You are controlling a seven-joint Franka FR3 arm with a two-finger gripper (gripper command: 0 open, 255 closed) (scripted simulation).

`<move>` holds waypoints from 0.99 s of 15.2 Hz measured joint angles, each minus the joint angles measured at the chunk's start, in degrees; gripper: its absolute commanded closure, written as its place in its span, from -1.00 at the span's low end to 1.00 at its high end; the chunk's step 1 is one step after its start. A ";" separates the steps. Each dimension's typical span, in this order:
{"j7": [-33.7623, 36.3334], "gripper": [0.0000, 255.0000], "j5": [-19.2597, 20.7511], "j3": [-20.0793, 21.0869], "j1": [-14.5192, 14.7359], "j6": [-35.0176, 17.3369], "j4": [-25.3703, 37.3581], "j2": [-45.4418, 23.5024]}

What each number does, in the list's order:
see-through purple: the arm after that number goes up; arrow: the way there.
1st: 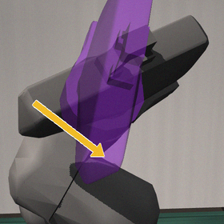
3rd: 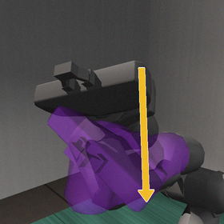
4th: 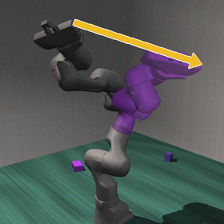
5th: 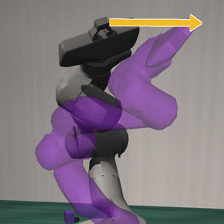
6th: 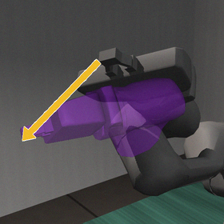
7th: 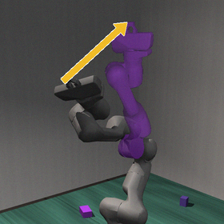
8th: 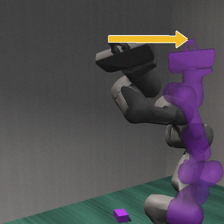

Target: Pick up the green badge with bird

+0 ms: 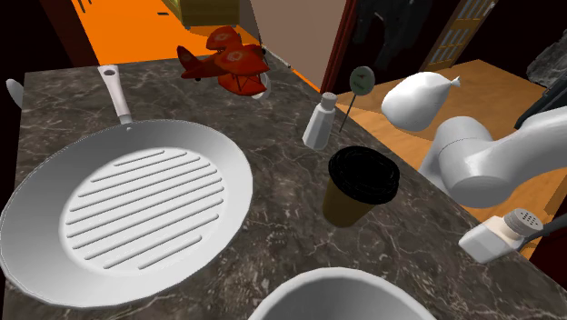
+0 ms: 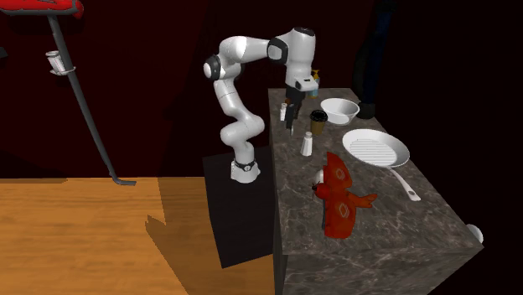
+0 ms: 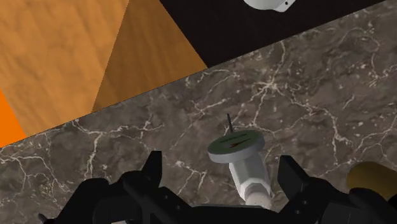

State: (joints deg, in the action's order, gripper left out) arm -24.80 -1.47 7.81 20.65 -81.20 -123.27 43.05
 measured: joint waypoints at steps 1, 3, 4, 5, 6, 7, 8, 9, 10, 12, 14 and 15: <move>-1.32 -1.00 0.11 0.27 0.82 0.62 0.22 0.11; -2.15 -1.00 0.03 0.65 1.52 0.45 -0.53 0.46; -2.31 -1.00 0.01 0.70 1.67 -0.08 -1.44 0.79; -2.40 -1.00 -0.01 0.73 1.75 -0.68 -2.23 0.95; -2.44 -1.00 -0.06 0.75 1.84 -1.34 -3.43 1.47; -2.43 -1.00 -0.13 0.80 1.90 -2.03 -4.42 1.76; -2.37 -1.00 -0.21 0.89 1.97 -3.00 -5.71 2.08; -2.34 -1.00 -0.25 0.92 2.00 -3.34 -6.26 2.27; -2.36 1.00 -0.27 0.91 2.02 -3.55 -6.62 2.43; -2.37 1.00 -0.29 0.91 2.04 -3.74 -6.90 2.56; -2.38 1.00 -0.29 0.90 2.05 -3.78 -6.99 2.63; -2.38 1.00 -0.29 0.90 2.05 -3.78 -7.00 2.64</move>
State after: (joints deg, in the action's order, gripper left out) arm -27.18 -1.76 8.71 22.70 -84.98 -130.27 45.69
